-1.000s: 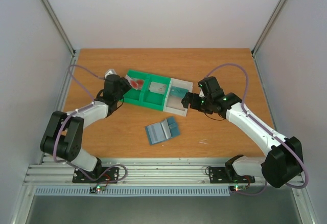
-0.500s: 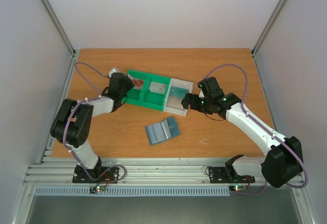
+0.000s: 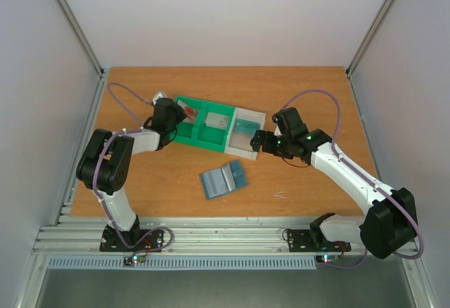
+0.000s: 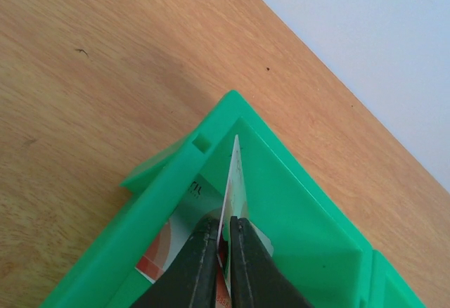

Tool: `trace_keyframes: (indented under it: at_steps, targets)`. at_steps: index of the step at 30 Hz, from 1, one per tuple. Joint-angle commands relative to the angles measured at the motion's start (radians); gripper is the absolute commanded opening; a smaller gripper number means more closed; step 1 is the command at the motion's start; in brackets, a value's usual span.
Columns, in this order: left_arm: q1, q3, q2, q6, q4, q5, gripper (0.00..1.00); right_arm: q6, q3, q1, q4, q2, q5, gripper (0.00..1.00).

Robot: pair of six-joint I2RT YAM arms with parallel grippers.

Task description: Take the credit cards out of the card holder

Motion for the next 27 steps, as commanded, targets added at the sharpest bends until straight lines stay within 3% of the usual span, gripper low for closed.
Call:
trace_keyframes:
  at_steps: [1, 6, 11, 22, 25, 27]
  targets:
    - [-0.001, 0.026, 0.021, 0.025, 0.027, -0.018, 0.08, -0.005, 0.001, 0.005, -0.007, -0.034, 0.014, 0.98]
    - [-0.001, 0.036, 0.011, 0.034, -0.007, -0.020, 0.11, 0.000, -0.002, 0.005, -0.012, -0.045, 0.009, 0.99]
    - [0.000, 0.096, -0.006, 0.066, -0.111, 0.020, 0.27, -0.016, -0.004, 0.005, -0.014, -0.054, -0.001, 0.98]
    - [0.001, 0.238, -0.034, 0.174, -0.353, 0.017, 0.47, -0.026, 0.010, 0.005, -0.054, -0.134, -0.047, 0.99]
    - [0.001, 0.286, -0.063, 0.199, -0.476, 0.027, 0.57, -0.015, -0.009, 0.005, -0.052, -0.167, -0.060, 0.98]
    - [0.002, 0.300, -0.086, 0.205, -0.539, 0.014, 0.68, -0.006, -0.014, 0.005, -0.069, -0.178, -0.052, 0.99]
